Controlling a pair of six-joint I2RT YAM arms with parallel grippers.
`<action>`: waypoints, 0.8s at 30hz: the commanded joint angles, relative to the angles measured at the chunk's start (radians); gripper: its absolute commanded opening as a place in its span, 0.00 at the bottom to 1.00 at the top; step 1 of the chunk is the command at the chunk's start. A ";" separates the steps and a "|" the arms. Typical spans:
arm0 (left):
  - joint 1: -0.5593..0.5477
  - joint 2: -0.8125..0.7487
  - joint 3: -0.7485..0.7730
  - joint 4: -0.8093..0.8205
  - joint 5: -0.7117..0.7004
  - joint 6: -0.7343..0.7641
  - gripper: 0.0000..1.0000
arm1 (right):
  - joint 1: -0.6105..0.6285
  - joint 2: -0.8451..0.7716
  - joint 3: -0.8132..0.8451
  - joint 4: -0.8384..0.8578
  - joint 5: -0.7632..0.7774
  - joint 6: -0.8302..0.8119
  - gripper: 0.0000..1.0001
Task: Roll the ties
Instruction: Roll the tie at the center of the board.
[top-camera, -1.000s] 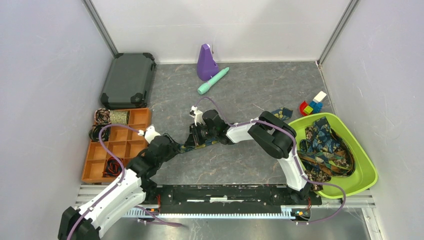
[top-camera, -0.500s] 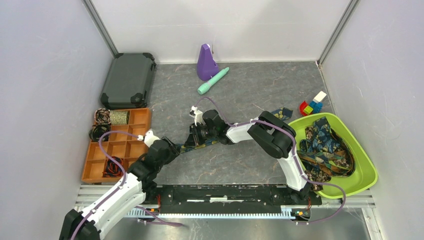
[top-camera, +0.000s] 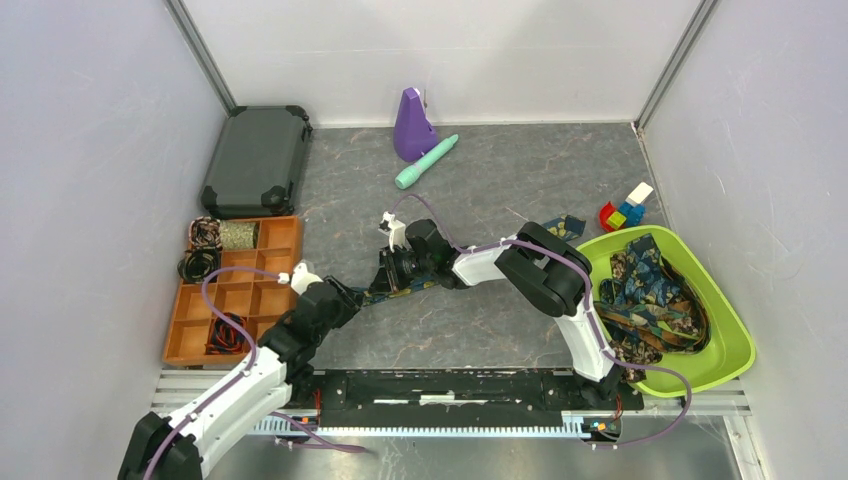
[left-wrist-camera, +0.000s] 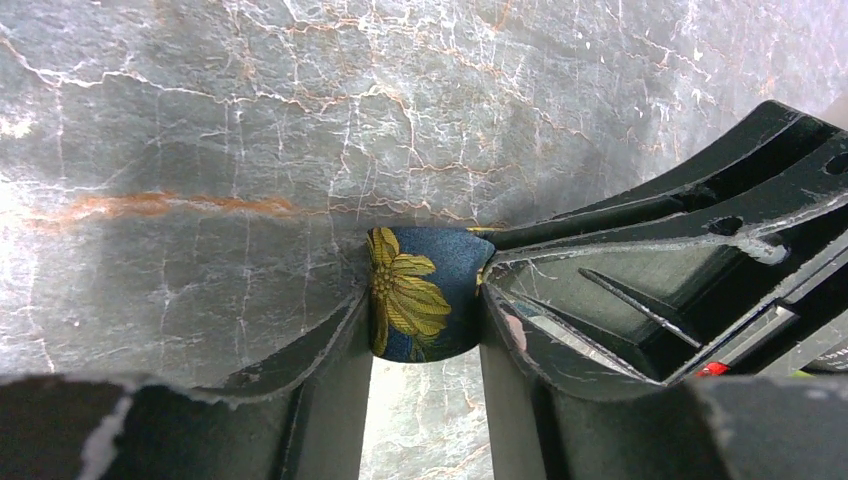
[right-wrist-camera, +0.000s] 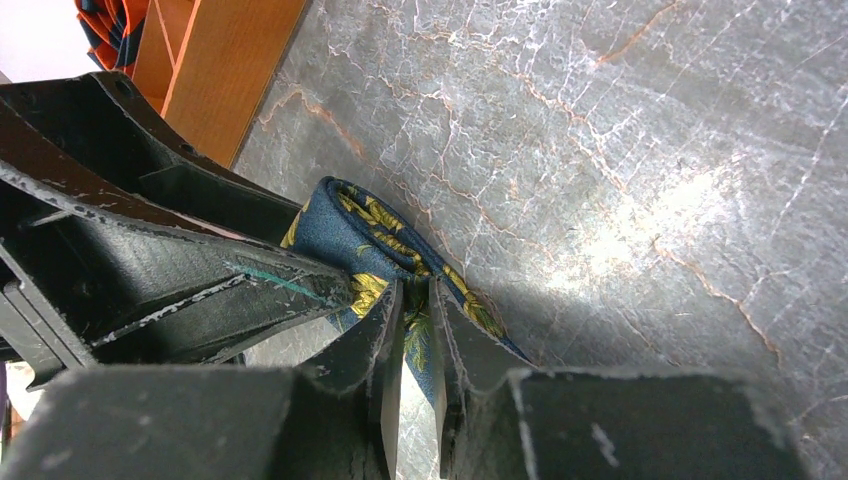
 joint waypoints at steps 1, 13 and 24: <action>0.006 0.016 -0.015 0.066 0.005 -0.026 0.44 | -0.003 0.033 -0.004 -0.064 0.025 -0.041 0.20; 0.006 0.044 0.020 0.038 -0.008 -0.006 0.56 | -0.003 0.022 0.028 -0.116 0.035 -0.065 0.19; 0.006 -0.011 0.032 -0.048 -0.079 -0.008 0.63 | -0.002 0.035 0.028 -0.109 0.038 -0.060 0.19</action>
